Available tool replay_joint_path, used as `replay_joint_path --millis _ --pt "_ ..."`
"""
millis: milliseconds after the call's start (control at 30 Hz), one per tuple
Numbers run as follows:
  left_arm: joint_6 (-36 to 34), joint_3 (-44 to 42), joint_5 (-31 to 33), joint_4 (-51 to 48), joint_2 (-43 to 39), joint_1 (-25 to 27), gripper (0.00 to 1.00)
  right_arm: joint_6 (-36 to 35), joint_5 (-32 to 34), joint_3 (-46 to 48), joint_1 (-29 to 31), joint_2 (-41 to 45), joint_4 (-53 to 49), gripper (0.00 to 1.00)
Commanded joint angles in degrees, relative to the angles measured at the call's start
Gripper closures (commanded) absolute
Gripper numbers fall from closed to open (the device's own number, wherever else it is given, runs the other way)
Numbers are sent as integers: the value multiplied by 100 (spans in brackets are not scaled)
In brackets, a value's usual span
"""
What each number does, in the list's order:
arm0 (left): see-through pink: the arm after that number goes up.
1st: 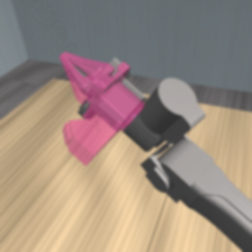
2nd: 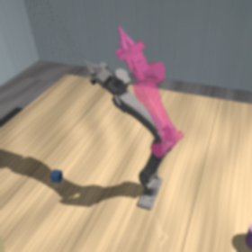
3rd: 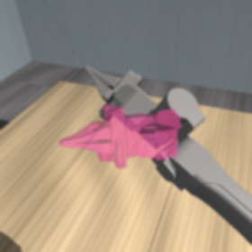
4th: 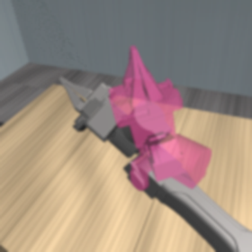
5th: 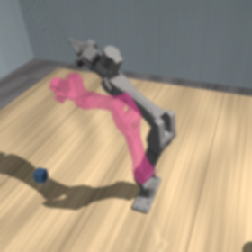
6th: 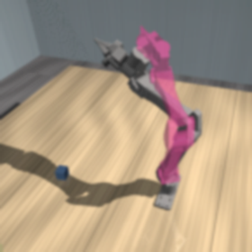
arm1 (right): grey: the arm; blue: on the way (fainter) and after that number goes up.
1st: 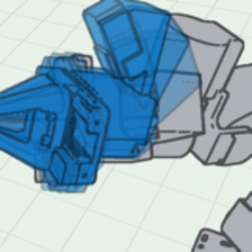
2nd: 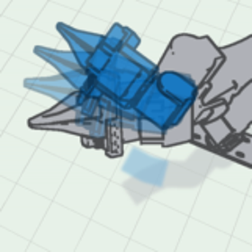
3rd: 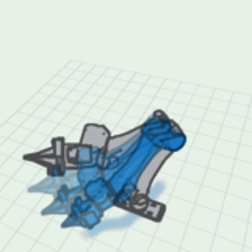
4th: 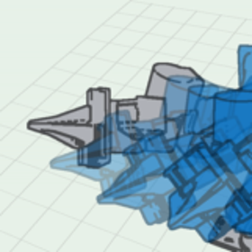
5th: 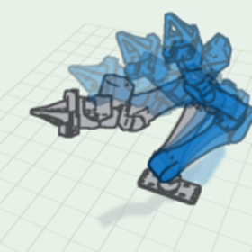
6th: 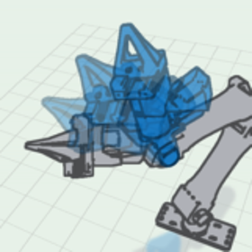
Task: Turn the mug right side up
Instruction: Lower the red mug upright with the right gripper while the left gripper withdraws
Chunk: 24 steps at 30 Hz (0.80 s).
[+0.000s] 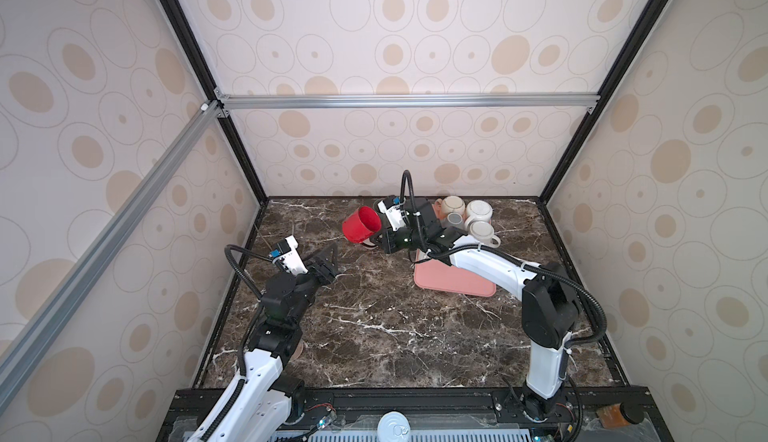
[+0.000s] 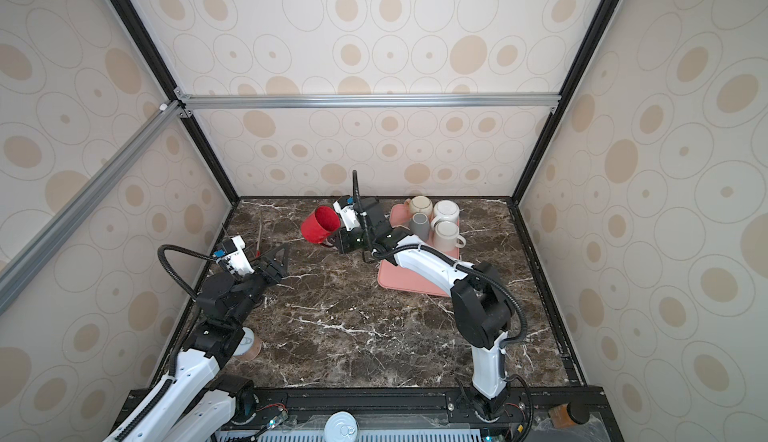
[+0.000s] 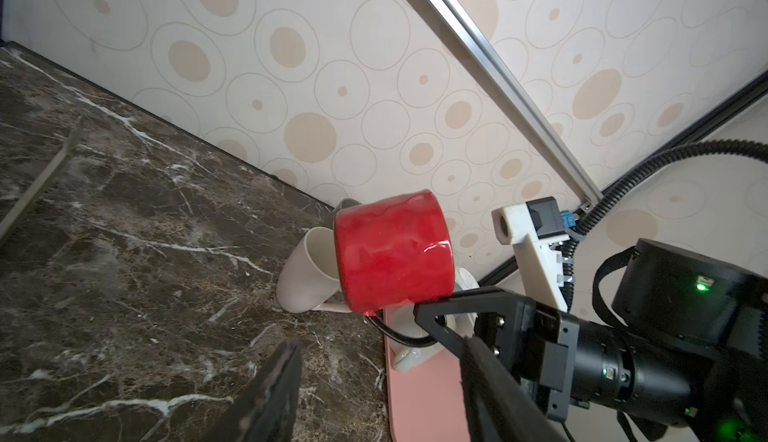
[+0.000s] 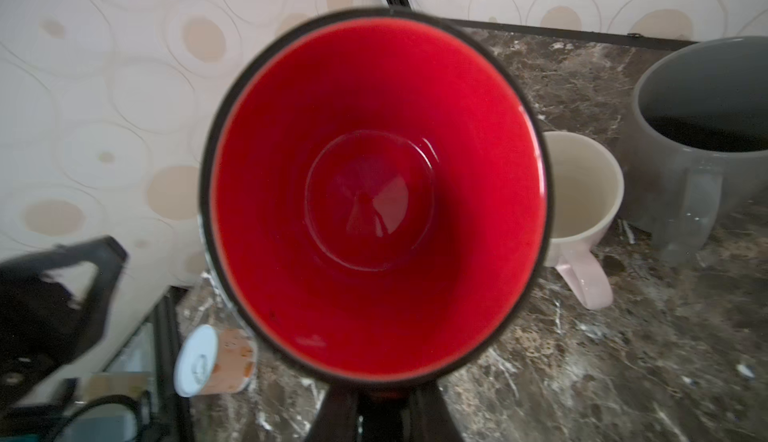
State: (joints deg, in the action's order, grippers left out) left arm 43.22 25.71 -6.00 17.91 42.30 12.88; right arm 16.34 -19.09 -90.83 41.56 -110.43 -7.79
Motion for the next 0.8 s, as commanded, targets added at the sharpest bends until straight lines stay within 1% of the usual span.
replay_joint_path --millis 0,300,400,767 --pt "-296 99 290 -90 129 -76 38 -1173 625 -479 225 -137 -616 100" --pt "-468 207 267 112 582 -172 37 -2247 1279 -1190 553 -837 -1448 100" --pt "-433 195 201 239 745 -198 35 -2383 1368 -1375 548 -1070 -1646 100" --pt "-340 193 -10 573 1216 -251 34 -2853 2191 -1914 548 -1644 -2012 100"
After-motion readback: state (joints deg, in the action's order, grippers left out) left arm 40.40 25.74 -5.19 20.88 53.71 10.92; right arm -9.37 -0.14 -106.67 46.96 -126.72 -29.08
